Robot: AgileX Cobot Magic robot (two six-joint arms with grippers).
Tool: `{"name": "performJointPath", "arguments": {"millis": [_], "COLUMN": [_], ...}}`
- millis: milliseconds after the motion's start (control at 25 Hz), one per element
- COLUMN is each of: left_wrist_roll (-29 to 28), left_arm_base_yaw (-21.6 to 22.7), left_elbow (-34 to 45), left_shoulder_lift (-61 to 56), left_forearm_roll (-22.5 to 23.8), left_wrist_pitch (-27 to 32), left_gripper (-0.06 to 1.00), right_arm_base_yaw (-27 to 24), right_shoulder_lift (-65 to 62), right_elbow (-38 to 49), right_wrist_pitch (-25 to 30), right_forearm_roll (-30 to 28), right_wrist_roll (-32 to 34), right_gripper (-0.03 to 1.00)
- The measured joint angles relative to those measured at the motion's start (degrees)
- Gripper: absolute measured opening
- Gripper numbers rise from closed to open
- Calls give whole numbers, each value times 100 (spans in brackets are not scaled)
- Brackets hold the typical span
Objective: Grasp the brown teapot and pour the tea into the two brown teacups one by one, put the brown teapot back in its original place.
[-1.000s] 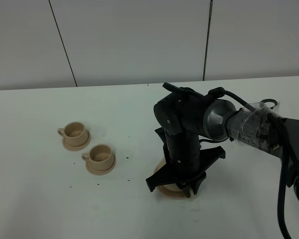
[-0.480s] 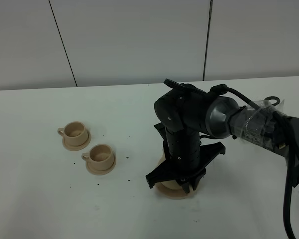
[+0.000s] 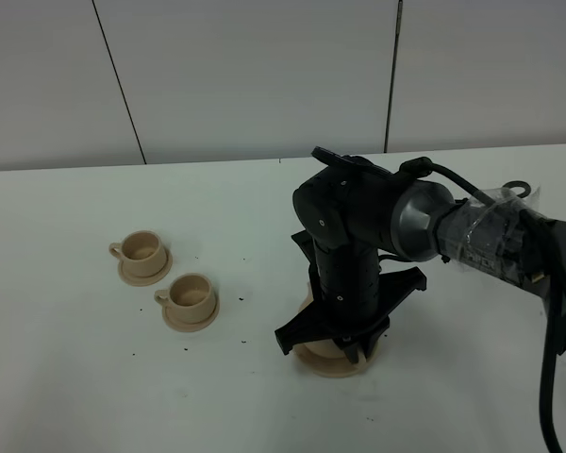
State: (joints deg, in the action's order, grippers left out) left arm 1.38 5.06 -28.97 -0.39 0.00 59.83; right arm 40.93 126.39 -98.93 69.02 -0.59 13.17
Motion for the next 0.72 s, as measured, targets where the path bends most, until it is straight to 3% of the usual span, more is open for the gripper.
{"name": "performJointPath", "arguments": {"millis": [720], "left_wrist_roll": [0], "left_arm_base_yaw": [0], "left_elbow": [0], "left_shoulder_lift": [0], "left_forearm_roll": [0], "left_wrist_pitch": [0], "left_gripper": [30], "right_arm_base_yaw": [0], "right_shoulder_lift": [-54], "right_elbow": [0], "right_wrist_pitch": [-31], "right_forearm_roll": [-18], "right_wrist_roll": [-5], "right_gripper": [9]}}
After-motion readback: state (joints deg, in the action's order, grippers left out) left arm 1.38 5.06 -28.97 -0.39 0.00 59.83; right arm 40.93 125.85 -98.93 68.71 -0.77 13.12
